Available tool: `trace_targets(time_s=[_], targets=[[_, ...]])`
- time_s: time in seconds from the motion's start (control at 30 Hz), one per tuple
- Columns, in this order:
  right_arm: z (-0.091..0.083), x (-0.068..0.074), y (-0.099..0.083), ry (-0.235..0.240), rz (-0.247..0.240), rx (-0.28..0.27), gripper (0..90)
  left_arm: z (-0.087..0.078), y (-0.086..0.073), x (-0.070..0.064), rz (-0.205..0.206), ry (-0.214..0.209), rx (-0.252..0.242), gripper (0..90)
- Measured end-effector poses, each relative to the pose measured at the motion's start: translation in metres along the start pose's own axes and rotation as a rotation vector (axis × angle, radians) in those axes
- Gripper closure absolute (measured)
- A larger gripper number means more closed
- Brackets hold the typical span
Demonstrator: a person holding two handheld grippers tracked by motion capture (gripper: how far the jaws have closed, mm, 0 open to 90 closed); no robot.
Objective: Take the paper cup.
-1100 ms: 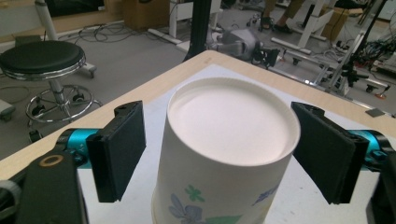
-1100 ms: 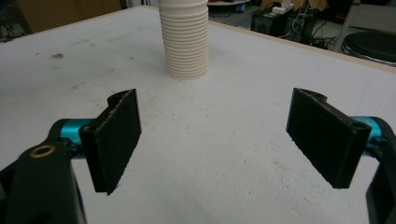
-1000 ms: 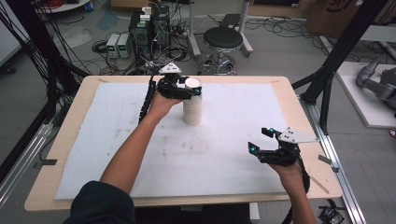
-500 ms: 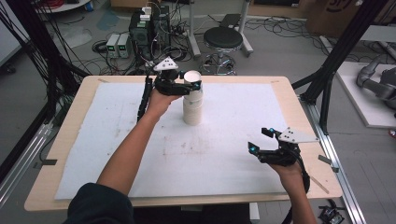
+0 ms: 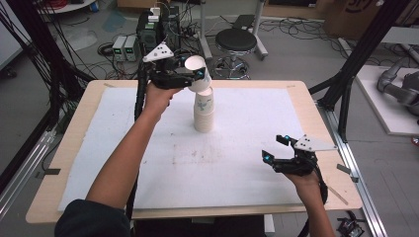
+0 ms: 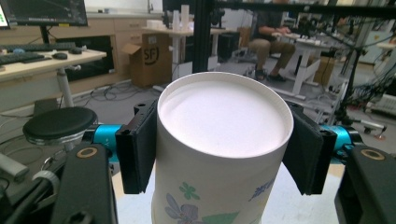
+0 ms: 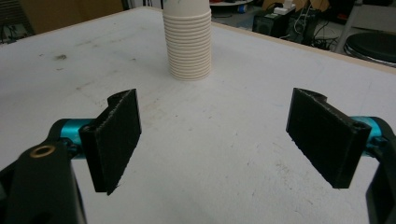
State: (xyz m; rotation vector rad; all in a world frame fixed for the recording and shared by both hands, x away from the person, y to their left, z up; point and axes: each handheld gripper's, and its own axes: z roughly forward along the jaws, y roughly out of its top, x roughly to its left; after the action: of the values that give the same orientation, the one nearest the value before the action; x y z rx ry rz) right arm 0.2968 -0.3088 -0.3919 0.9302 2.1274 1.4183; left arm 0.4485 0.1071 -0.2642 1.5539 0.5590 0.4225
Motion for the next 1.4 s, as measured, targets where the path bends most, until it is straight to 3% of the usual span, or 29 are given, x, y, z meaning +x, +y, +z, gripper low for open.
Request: trace_targets(time_s=[0.3,0.53,0.73,0.87,1.03,1.4], targets=[[0.002,0.001,0.0,0.007,-0.002,0.007,18.1,-0.024,0.004,-0.001,-0.005,0.012,-0.016,34.7],[0.004,0.003,0.0,0.014,-0.004,0.008,18.1,-0.051,-0.011,-0.002,-0.003,0.02,0.003,34.6],[0.007,0.005,0.0,0.023,-0.005,0.02,18.1,-0.076,-0.021,-0.003,-0.01,0.012,-0.014,34.7],[0.01,0.006,-0.001,0.033,-0.002,0.024,18.1,-0.089,-0.037,-0.009,-0.003,0.002,0.0,34.7],[0.014,0.009,-0.001,0.055,-0.002,0.027,18.0,-0.095,-0.052,-0.015,0.013,-0.013,0.026,34.6],[0.021,0.014,0.004,0.101,-0.013,0.03,18.0,-0.105,-0.094,-0.026,-0.014,-0.051,0.053,34.4]])
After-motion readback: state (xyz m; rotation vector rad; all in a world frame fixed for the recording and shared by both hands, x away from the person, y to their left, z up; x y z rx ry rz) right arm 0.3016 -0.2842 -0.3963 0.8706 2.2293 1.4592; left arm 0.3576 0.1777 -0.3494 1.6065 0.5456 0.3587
